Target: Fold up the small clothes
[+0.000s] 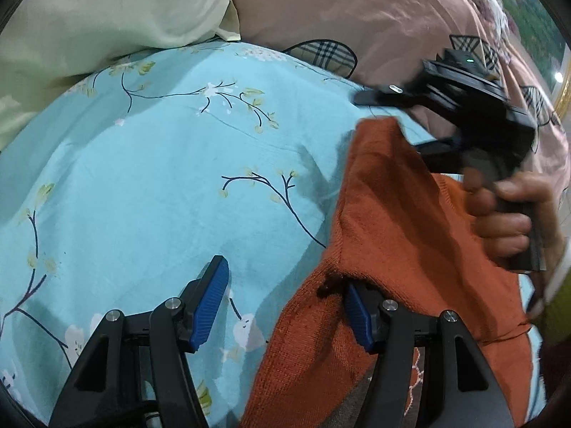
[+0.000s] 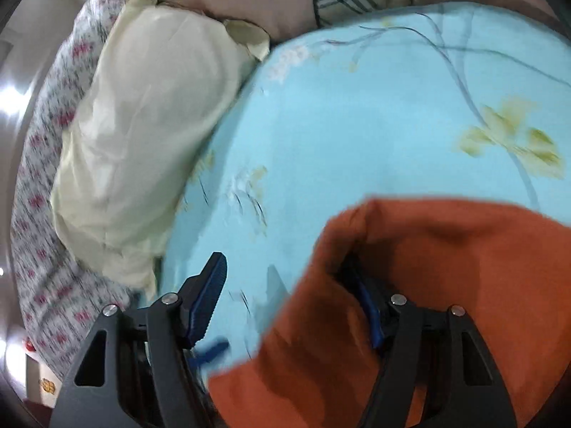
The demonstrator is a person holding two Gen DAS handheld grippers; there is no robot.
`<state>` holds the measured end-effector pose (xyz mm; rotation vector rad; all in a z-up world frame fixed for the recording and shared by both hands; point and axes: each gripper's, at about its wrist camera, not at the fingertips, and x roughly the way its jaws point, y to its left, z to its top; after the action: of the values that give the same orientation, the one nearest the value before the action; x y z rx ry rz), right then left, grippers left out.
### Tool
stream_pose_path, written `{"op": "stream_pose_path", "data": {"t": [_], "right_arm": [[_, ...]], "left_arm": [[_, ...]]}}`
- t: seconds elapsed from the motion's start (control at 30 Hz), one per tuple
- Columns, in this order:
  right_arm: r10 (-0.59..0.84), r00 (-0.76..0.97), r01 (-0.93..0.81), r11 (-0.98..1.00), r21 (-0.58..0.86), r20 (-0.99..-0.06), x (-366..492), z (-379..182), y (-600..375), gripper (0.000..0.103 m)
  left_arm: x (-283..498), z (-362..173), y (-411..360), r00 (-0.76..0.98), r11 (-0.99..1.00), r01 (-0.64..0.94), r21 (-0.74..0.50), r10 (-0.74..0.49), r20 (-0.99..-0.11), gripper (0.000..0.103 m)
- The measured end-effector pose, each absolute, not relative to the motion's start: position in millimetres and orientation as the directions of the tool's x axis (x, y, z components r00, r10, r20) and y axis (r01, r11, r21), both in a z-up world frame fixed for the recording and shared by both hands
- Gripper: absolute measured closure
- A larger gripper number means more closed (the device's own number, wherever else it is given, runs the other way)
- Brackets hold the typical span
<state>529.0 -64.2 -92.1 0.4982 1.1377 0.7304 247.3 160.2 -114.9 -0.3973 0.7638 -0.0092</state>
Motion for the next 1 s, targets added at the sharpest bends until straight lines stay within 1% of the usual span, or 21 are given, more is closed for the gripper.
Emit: {"op": "stream_pose_path", "data": {"t": [0.03,0.1,0.2,0.33,0.43,0.47,0.5,0.53,0.63,0.67,0.73,0.77,0.83,0.93,1.0], "right_arm": [[0.754,0.272,-0.231,0.654,0.721,-0.597,535,-97,-66,0.035],[0.758,0.322,-0.169,0.636,0.753,-0.567,545,-107,-70,0.035],[0.761,0.384,-0.115,0.602,0.79,-0.524,539,-116,-83,0.04],[0.646,0.518,-0.118,0.703,0.701,-0.56,511,-90,-108,0.04],[0.594,0.572,-0.123,0.743,0.658,-0.565,485,-69,-130,0.041],[0.609,0.571,-0.146,0.735,0.662,-0.55,472,-63,-132,0.042],[0.632,0.553,-0.168,0.723,0.671,-0.543,463,-61,-131,0.048],[0.647,0.53,-0.179,0.717,0.674,-0.548,458,-62,-131,0.056],[0.675,0.438,-0.184,0.714,0.675,-0.594,438,-76,-118,0.064],[0.652,0.422,-0.168,0.739,0.652,-0.63,435,-83,-116,0.065],[0.557,0.419,-0.117,0.817,0.565,-0.717,432,-97,-114,0.067],[0.501,0.426,-0.082,0.85,0.52,-0.753,430,-104,-118,0.076],[0.444,0.454,-0.025,0.873,0.488,-0.772,424,-108,-135,0.084],[0.404,0.516,0.032,0.872,0.489,-0.755,398,-93,-164,0.084],[0.385,0.552,0.035,0.876,0.481,-0.74,371,-82,-178,0.081]], "left_arm": [[247,-115,161,0.728,0.923,-0.135,-0.361,-0.155,-0.668,0.039],[246,-114,163,0.728,0.916,-0.137,-0.377,-0.165,-0.665,0.039],[243,-112,165,0.719,0.907,-0.126,-0.401,-0.195,-0.667,0.04],[223,-106,166,0.707,0.897,-0.091,-0.433,-0.248,-0.662,0.04],[215,-92,167,0.722,0.911,-0.084,-0.404,-0.224,-0.655,0.04],[219,-84,165,0.728,0.919,-0.082,-0.386,-0.209,-0.653,0.039],[224,-80,162,0.726,0.926,-0.08,-0.368,-0.199,-0.658,0.039],[230,-76,158,0.72,0.935,-0.08,-0.344,-0.184,-0.669,0.039],[255,-69,141,0.711,0.967,-0.073,-0.242,-0.12,-0.693,0.039],[266,-71,135,0.701,0.977,-0.076,-0.197,-0.088,-0.708,0.039],[286,-82,127,0.659,0.987,-0.091,-0.129,-0.038,-0.751,0.039],[293,-91,126,0.629,0.99,-0.103,-0.095,-0.01,-0.777,0.039],[301,-108,128,0.589,0.992,-0.107,-0.074,0.004,-0.808,0.038],[296,-106,131,0.598,0.994,-0.104,-0.045,0.027,-0.801,0.037],[288,-100,136,0.599,0.991,-0.118,-0.063,0.02,-0.801,0.037]]}}
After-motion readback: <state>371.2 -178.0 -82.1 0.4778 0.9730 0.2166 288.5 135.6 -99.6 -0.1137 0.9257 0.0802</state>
